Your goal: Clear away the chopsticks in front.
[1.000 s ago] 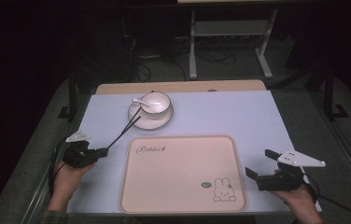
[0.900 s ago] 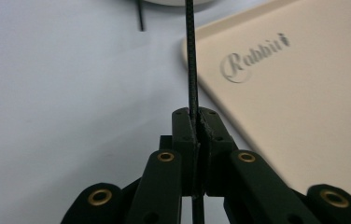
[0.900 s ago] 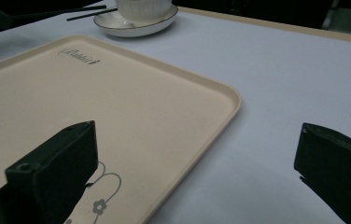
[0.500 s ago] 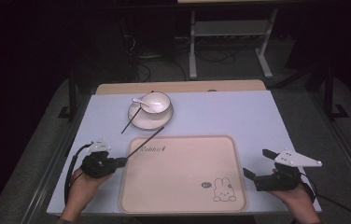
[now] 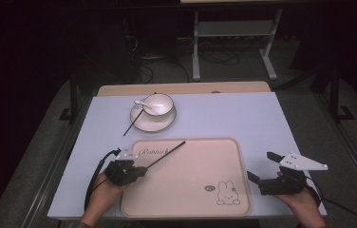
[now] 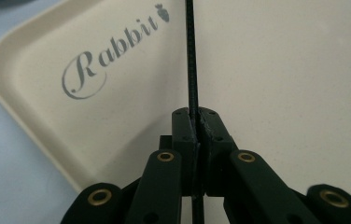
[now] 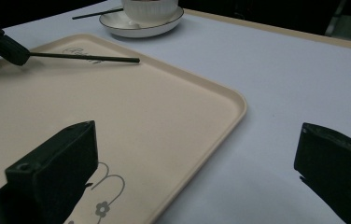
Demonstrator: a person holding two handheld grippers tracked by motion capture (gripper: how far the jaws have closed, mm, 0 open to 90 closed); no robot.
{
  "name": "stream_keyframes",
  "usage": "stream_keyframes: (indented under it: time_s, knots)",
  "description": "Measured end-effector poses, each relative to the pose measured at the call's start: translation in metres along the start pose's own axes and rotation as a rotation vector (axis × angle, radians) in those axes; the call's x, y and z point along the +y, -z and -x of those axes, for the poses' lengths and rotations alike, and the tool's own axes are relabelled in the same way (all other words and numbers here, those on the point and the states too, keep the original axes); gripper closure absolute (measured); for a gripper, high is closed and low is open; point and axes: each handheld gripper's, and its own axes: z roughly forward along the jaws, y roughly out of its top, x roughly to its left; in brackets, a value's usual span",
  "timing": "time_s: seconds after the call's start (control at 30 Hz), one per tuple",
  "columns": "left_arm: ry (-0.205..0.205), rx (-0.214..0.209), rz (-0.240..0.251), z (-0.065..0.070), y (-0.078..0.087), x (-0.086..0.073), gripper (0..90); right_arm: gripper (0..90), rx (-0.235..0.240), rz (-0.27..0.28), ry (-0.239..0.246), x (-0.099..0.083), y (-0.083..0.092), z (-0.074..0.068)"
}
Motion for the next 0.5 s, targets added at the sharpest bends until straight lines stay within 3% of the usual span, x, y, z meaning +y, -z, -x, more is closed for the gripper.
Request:
stream_keyframes:
  time_s: [0.5]
  knots:
    - [-0.009,0.017,-0.025,-0.0021,-0.0046,-0.0051,80.6,0.0,0.003,-0.001,0.014,0.0007,0.0022,-0.0017]
